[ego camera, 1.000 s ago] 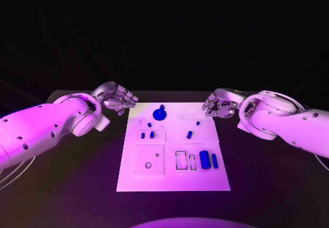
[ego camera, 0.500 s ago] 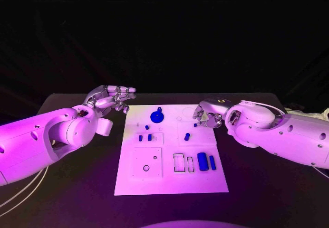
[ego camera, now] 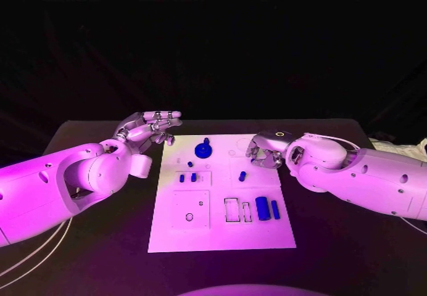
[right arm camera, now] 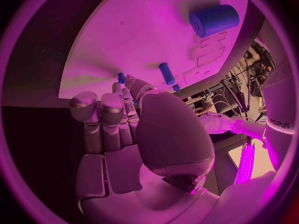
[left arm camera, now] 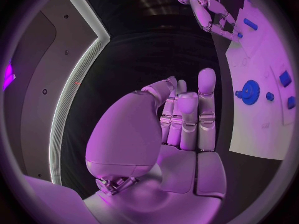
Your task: Assemble the parts on the task board
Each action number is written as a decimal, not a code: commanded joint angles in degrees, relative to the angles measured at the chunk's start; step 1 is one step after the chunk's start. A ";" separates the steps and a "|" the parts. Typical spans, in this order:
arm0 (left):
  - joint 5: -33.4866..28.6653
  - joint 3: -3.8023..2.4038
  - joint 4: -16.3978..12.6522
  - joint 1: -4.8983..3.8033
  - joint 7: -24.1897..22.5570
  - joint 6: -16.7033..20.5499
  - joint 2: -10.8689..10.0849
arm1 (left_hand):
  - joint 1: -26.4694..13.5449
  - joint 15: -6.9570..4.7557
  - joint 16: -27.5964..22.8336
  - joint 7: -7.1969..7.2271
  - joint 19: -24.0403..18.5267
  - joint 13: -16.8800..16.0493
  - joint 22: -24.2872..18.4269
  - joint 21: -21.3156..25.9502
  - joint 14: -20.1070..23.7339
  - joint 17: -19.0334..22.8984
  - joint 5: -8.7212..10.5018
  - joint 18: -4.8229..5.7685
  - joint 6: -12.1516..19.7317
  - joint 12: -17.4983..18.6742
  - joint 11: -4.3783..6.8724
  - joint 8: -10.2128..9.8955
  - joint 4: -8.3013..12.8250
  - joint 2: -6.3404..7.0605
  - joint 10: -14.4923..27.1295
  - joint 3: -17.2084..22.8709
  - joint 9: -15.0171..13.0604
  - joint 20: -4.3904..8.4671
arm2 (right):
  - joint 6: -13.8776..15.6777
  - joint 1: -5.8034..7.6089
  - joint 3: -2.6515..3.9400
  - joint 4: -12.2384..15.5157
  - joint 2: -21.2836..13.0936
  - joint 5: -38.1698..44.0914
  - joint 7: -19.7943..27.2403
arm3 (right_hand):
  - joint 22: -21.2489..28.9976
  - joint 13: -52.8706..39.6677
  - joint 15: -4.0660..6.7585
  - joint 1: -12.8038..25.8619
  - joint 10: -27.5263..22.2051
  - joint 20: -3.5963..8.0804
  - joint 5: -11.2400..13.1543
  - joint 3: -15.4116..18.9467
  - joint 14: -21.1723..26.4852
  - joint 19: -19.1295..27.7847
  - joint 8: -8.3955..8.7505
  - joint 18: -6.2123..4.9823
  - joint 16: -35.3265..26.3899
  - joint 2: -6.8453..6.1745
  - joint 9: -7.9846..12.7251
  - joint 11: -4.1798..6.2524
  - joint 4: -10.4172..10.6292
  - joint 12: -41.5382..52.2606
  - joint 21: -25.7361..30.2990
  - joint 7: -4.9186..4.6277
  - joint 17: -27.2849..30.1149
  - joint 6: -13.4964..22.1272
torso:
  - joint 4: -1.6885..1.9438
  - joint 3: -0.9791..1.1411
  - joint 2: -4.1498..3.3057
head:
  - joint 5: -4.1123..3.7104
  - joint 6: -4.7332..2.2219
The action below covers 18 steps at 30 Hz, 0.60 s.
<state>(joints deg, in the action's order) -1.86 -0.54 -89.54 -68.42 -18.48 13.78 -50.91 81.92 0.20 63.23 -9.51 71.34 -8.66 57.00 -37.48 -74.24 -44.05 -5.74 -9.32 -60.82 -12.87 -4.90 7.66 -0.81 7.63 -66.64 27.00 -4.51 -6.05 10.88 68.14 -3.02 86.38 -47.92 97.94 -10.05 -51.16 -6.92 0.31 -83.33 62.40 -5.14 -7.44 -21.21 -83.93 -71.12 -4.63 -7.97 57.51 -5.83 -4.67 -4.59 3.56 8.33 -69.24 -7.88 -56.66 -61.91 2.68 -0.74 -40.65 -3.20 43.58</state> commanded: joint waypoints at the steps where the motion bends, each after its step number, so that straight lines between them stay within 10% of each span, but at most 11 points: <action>1: -1.49 0.00 -0.29 0.05 -1.21 -1.33 0.04 | -0.09 0.02 -0.25 -0.02 -0.34 -0.09 -0.09 0.27 0.27 0.09 -0.33 -0.51 0.52 -0.23 -0.11 0.39 0.14 -0.48 0.47 -0.18 0.06 0.09 | -1.80 -0.31 -0.10 -0.18 0.28 3.27 0.06 | 0.04 0.15 -0.37 0.03 0.30 -0.38 0.22 -0.32 -0.75 -0.17 0.30 0.45 -0.27 -0.45 0.03 -0.24 -0.01 -0.32 0.09 -0.21 0.11 -0.31 | 0.03 0.02 -0.02 | 0.01 0.15; 18: -0.38 0.18 -0.63 0.09 -0.52 -1.82 0.01 | -0.01 0.04 -0.77 -0.11 -0.72 -0.17 -0.86 1.48 0.73 1.01 -0.48 -0.69 0.62 -0.47 -0.18 0.42 0.35 -0.49 0.72 -0.35 0.08 0.09 | -4.81 -0.72 -0.09 -1.02 1.13 6.36 -2.64 | 0.30 1.33 -0.28 0.50 1.46 -0.33 0.81 -1.34 -0.80 -0.13 0.18 0.39 -0.62 -0.59 -0.13 -0.05 -0.28 -0.20 0.26 -0.08 0.66 -1.40 | -0.04 -0.01 0.02 | 0.10 0.76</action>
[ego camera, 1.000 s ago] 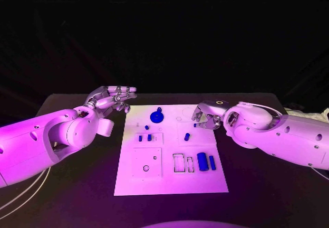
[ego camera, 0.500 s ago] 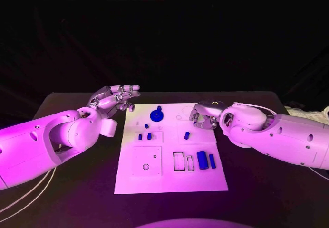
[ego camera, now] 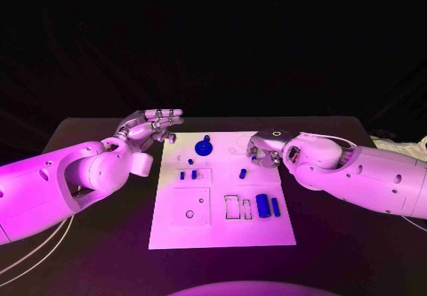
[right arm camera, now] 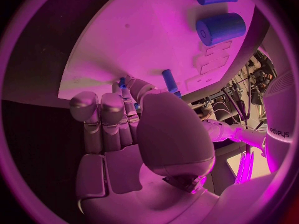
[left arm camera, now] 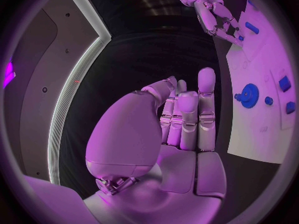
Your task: Assemble the parts on the task board
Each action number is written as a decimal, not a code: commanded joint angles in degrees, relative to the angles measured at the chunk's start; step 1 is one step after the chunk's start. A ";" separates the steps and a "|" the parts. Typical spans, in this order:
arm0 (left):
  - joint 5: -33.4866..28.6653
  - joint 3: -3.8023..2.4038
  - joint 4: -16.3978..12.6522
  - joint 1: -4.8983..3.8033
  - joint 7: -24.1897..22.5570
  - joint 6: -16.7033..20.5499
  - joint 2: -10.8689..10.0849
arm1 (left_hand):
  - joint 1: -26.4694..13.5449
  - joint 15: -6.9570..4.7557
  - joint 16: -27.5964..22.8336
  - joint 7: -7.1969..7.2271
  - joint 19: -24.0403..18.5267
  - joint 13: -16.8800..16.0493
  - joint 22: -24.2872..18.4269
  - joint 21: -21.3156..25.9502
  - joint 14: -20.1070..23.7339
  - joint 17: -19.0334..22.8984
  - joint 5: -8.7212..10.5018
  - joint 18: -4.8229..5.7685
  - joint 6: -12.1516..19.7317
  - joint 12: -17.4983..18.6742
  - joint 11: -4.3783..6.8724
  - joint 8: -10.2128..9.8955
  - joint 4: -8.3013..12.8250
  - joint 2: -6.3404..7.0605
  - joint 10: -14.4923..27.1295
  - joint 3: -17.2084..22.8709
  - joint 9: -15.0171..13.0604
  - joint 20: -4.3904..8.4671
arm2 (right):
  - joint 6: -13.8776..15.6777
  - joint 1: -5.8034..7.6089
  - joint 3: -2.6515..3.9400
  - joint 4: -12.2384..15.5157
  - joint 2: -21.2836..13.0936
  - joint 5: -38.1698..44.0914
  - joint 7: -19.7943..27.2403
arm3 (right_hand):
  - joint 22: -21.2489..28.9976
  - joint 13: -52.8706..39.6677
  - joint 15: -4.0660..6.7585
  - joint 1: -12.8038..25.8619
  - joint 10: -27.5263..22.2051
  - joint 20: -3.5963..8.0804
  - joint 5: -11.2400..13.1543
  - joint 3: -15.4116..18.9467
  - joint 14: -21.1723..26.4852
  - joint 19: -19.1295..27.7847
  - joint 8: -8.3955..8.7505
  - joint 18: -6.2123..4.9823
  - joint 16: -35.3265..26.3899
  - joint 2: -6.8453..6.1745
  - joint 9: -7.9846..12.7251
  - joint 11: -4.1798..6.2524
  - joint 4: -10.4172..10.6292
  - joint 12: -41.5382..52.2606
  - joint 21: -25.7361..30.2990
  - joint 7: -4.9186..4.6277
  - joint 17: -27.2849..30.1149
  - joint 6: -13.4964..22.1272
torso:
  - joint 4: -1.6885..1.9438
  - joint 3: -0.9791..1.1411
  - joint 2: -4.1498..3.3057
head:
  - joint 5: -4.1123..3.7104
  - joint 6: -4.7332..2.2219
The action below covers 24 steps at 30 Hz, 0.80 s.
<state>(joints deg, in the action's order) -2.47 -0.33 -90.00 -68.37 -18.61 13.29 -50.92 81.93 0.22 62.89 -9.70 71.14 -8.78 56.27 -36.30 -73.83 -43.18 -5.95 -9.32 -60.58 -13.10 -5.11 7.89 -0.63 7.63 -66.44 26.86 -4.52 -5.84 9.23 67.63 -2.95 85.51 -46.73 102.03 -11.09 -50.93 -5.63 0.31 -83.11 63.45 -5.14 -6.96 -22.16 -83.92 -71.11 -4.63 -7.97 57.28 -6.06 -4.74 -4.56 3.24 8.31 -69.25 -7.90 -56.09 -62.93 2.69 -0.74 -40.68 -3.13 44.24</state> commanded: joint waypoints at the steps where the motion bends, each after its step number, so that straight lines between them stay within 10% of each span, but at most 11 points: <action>1: 0.25 -0.02 -0.16 0.04 -0.34 -1.37 0.00 | -0.01 0.03 -0.51 0.08 -0.58 -0.07 -0.25 0.48 0.38 0.27 -0.27 -0.71 0.40 -0.27 0.01 0.18 0.20 -0.50 0.55 -0.23 0.09 -0.12 | -3.25 -0.23 -0.16 -0.13 -0.09 2.34 -1.68 | 0.11 0.16 -0.27 0.35 0.48 -0.32 0.43 -0.45 -0.81 -0.12 0.18 0.39 -0.43 -0.41 -0.08 -0.06 0.03 -0.19 0.28 -0.02 0.15 -0.46 | -0.06 0.00 0.04 | 0.01 0.11; 24: 0.70 0.01 -0.12 0.08 0.96 -1.82 -0.16 | -0.03 0.22 -1.36 -0.15 -1.50 -0.18 -1.77 2.90 1.35 1.64 -0.35 -1.01 0.96 -0.68 -0.23 0.09 0.44 -0.86 1.49 -0.52 0.21 -0.24 | 0.67 -0.26 -0.15 0.75 -0.45 0.42 0.62 | -2.19 1.27 0.70 -0.45 5.46 0.31 3.91 -4.36 -1.22 -1.45 -1.07 0.81 0.60 1.15 -1.09 1.02 -2.50 0.75 -1.14 0.71 -0.34 -4.06 | -0.05 -0.03 0.07 | 0.03 0.48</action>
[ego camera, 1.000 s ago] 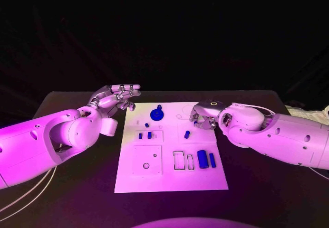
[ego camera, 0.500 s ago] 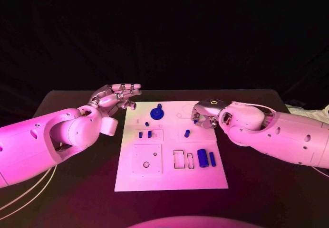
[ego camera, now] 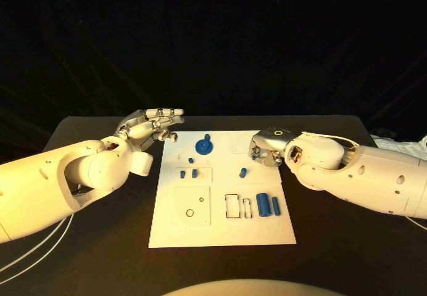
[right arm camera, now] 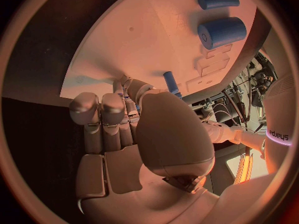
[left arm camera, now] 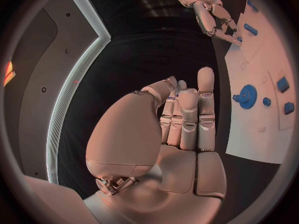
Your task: Assemble the parts on the task board
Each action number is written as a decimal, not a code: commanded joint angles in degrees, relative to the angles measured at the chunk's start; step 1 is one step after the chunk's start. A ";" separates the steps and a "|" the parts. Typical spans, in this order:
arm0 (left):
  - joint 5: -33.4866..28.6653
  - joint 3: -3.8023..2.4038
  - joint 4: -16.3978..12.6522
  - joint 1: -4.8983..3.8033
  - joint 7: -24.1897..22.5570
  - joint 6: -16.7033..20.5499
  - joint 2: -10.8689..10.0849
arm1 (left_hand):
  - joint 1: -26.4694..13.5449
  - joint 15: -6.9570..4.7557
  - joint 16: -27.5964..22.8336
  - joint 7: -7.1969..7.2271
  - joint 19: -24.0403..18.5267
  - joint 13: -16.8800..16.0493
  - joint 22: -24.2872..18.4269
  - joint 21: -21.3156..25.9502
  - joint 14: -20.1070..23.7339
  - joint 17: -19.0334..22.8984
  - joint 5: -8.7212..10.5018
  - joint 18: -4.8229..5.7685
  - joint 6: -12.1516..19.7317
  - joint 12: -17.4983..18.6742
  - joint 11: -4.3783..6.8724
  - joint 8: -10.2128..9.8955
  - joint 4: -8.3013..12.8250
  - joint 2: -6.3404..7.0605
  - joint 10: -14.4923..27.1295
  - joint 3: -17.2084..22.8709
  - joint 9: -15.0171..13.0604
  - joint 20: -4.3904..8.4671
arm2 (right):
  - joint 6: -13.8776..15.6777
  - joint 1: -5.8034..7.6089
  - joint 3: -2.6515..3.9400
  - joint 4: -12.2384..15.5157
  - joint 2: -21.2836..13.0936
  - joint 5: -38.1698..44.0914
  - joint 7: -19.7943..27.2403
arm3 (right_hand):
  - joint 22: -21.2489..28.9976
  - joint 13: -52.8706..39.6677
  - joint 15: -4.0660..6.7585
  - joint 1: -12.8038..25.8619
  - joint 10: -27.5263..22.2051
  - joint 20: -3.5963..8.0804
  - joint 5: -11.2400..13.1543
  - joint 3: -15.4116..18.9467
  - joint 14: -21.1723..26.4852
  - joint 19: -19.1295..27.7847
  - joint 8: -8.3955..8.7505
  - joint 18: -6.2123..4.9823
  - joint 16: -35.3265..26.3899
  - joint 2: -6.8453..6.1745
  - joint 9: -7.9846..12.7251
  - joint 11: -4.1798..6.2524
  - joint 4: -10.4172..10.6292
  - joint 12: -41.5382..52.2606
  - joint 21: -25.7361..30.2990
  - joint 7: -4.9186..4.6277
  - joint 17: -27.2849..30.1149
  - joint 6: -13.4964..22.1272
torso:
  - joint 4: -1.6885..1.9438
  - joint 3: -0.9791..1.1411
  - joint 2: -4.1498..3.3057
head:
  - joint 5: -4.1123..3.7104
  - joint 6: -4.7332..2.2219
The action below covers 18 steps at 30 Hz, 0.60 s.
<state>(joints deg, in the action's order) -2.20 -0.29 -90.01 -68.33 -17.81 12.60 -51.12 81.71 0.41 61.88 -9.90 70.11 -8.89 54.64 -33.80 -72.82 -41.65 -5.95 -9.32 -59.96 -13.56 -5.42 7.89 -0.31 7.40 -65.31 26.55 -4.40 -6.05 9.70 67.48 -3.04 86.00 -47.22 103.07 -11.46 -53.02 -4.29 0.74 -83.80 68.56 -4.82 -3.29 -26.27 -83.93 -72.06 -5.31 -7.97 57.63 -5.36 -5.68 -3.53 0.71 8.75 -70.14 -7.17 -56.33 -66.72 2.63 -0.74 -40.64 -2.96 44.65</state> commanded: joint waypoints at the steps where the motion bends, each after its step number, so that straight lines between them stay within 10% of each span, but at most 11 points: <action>1: 0.44 -0.03 -0.07 0.04 0.18 -1.10 0.03 | 0.20 0.04 -0.37 0.04 -0.52 -0.08 -0.20 0.50 0.37 0.14 -0.35 -1.02 0.36 -0.25 0.07 0.09 0.13 -0.66 0.40 -0.21 0.09 -0.03 | 0.16 -0.11 -0.06 0.29 0.06 -0.91 1.08 | -0.11 -0.04 0.27 0.41 0.38 0.00 0.28 -0.22 -1.22 -0.51 -0.39 0.81 0.27 0.42 -0.17 -0.01 0.06 0.28 -0.26 -0.03 -0.11 -0.30 | 0.01 -0.03 0.03 | -0.14 0.06; 18: 0.64 -0.03 0.47 0.04 0.84 -1.16 0.01 | 0.35 0.07 -0.43 0.00 -0.60 -0.11 -0.36 0.75 0.50 0.28 -0.36 -1.05 0.50 -0.37 0.03 0.08 0.31 -0.77 0.65 -0.22 0.12 -0.05 | 2.32 -0.10 0.12 0.12 -0.84 -4.29 -0.24 | -0.44 0.33 0.36 3.45 0.62 -0.01 0.49 0.72 -1.29 -0.72 -0.26 0.89 0.68 0.24 -0.39 0.06 1.39 -0.47 -0.47 0.29 -0.31 -0.37 | 0.04 -0.03 0.06 | -0.32 0.19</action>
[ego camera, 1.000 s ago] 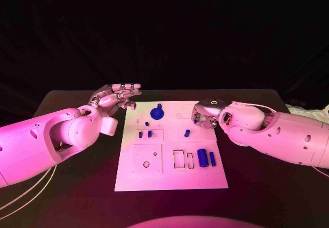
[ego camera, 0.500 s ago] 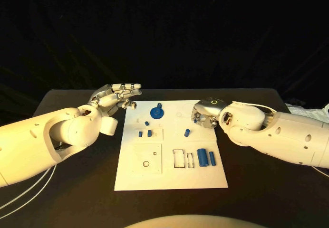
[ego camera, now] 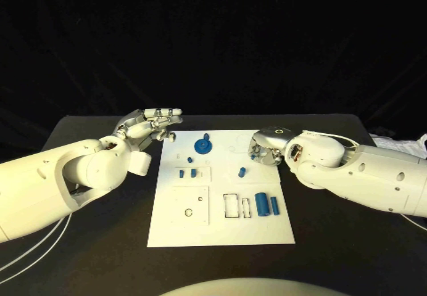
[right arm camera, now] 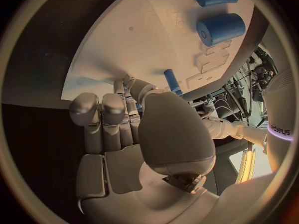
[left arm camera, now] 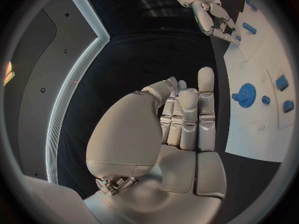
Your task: Assemble the parts on the task board
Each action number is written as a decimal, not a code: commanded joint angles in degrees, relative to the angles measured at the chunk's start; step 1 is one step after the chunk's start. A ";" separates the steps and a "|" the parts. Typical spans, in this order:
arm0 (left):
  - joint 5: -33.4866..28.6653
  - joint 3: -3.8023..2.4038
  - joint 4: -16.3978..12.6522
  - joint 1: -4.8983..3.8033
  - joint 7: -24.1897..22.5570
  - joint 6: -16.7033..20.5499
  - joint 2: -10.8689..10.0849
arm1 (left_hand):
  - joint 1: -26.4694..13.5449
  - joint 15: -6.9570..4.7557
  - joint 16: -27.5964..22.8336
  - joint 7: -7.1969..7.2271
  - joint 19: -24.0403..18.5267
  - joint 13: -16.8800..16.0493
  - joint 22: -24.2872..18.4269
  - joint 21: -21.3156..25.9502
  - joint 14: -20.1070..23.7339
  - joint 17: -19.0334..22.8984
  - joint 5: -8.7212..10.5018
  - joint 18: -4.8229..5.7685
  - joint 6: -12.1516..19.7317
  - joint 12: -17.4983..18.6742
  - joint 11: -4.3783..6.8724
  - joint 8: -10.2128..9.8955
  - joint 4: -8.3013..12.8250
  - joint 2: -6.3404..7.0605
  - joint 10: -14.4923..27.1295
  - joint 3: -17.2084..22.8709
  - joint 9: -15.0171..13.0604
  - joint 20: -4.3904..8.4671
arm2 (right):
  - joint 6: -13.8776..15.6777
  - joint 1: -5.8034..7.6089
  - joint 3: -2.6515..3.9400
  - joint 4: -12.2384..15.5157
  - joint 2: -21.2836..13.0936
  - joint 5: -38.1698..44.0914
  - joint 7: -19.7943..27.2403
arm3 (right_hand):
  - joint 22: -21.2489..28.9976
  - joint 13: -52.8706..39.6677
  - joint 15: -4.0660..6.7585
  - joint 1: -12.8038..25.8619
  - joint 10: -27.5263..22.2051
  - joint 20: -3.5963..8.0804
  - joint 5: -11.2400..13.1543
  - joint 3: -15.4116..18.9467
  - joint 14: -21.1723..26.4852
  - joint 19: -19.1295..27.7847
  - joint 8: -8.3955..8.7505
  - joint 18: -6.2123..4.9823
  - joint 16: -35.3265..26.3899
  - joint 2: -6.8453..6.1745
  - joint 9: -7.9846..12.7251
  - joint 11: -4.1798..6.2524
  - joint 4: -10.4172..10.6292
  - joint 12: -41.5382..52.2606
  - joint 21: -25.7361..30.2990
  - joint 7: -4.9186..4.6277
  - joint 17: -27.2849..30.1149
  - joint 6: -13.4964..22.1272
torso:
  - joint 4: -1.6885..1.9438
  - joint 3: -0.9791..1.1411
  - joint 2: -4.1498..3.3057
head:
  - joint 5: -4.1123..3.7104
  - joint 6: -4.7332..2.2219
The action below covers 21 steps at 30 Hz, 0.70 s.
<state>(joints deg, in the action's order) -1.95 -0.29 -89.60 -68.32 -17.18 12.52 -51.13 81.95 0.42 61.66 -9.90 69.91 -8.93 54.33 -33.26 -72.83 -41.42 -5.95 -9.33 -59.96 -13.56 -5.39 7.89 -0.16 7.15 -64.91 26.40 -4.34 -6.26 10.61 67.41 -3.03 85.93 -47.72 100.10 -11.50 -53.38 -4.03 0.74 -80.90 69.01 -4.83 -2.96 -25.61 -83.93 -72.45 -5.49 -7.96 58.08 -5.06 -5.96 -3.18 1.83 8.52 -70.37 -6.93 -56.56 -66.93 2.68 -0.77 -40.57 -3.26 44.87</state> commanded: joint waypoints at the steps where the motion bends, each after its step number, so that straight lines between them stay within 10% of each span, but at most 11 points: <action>1: 0.40 -0.03 0.12 0.03 0.26 -1.09 0.02 | 0.11 0.06 -0.21 0.00 -0.39 -0.06 -0.05 0.21 0.51 0.05 -0.36 -1.05 0.50 -0.38 0.01 0.08 0.15 -0.53 0.25 -0.07 0.06 0.15 | 1.61 -0.01 0.16 0.35 -0.54 -1.50 -0.19 | -0.08 0.06 0.36 0.55 0.16 -0.01 0.15 0.06 -1.30 -0.32 -0.08 0.88 0.24 -0.06 -0.11 -0.29 0.27 -0.24 -0.24 0.05 -0.08 -0.16 | 0.00 0.01 -0.01 | -0.03 -0.01; 21: 0.42 -0.02 1.25 0.03 0.40 -1.36 0.09 | -0.15 0.31 -0.39 -0.28 -0.64 -0.13 -0.54 0.99 0.99 0.62 -0.32 -1.08 1.50 -0.79 -0.31 -0.23 0.39 -0.43 1.37 -0.63 0.24 -0.03 | 4.38 1.24 1.37 7.80 -3.96 -4.48 -0.05 | -0.22 0.15 0.49 0.32 0.07 0.01 0.12 -0.21 -1.29 -0.42 -0.01 0.89 0.34 0.18 -0.14 -0.21 0.12 -0.49 -0.33 0.10 -0.15 -0.11 | -0.14 0.02 -0.02 | 0.39 -0.39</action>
<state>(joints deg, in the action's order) -1.80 -0.28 -88.33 -68.32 -16.63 12.29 -51.12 81.95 0.62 61.44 -10.22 69.50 -8.99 53.86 -32.40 -72.18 -40.84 -5.95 -9.31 -58.84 -14.02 -5.72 7.89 0.25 7.16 -63.78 26.00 -4.17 -6.26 14.20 68.62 -1.70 92.82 -51.79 96.27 -11.49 -53.56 -3.93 0.73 -80.91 69.01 -4.83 -2.95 -25.61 -83.93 -72.45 -5.38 -7.97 58.07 -5.07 -6.02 -3.18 1.83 8.31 -70.37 -6.84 -56.67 -66.82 2.61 -0.75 -40.57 -3.10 44.61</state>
